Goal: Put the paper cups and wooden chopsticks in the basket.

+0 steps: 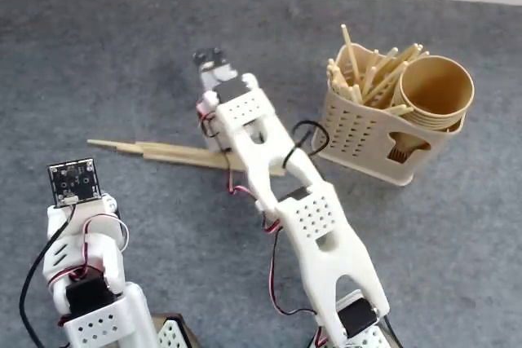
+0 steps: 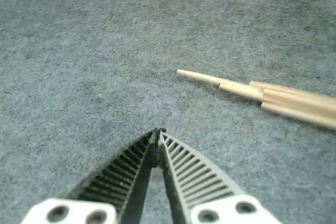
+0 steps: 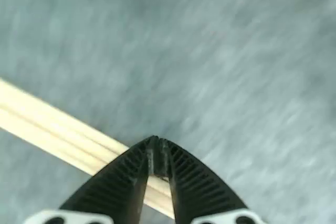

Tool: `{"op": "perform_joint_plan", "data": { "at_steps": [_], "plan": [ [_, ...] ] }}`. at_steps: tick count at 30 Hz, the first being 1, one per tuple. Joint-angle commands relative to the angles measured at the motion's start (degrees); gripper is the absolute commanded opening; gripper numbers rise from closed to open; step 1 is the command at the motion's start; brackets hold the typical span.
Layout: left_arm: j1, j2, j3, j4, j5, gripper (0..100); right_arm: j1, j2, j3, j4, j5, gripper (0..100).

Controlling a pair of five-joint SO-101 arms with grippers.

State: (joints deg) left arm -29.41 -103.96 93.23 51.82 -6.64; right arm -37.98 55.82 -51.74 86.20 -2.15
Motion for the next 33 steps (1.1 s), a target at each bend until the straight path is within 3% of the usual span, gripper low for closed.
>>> {"op": "perform_joint_plan", "data": {
  "at_steps": [1,6,18,22,26,33],
  "plan": [
    [-0.3,-0.1,-0.4,-1.0,-0.4,1,-3.6,-0.8,-2.9,7.3,2.5,0.6],
    [-0.3,-0.1,-0.4,-1.1,-0.4,1,-5.3,-1.9,-5.5,13.8,13.3,0.6],
    [-0.3,-0.1,-0.4,-1.1,-0.4,1,-3.4,-12.6,-13.8,14.9,13.3,0.5],
    [-0.3,-0.1,-0.4,-1.1,-0.4,1,-3.3,-17.5,-13.7,14.9,7.8,0.5],
    [-0.3,-0.1,-0.4,-1.1,-0.4,1,-3.5,-22.4,-6.1,14.9,6.7,0.5],
    [-0.4,-0.1,-0.4,-1.1,-0.4,1,-3.5,-35.5,13.1,14.6,12.7,0.5]
  ]
}}
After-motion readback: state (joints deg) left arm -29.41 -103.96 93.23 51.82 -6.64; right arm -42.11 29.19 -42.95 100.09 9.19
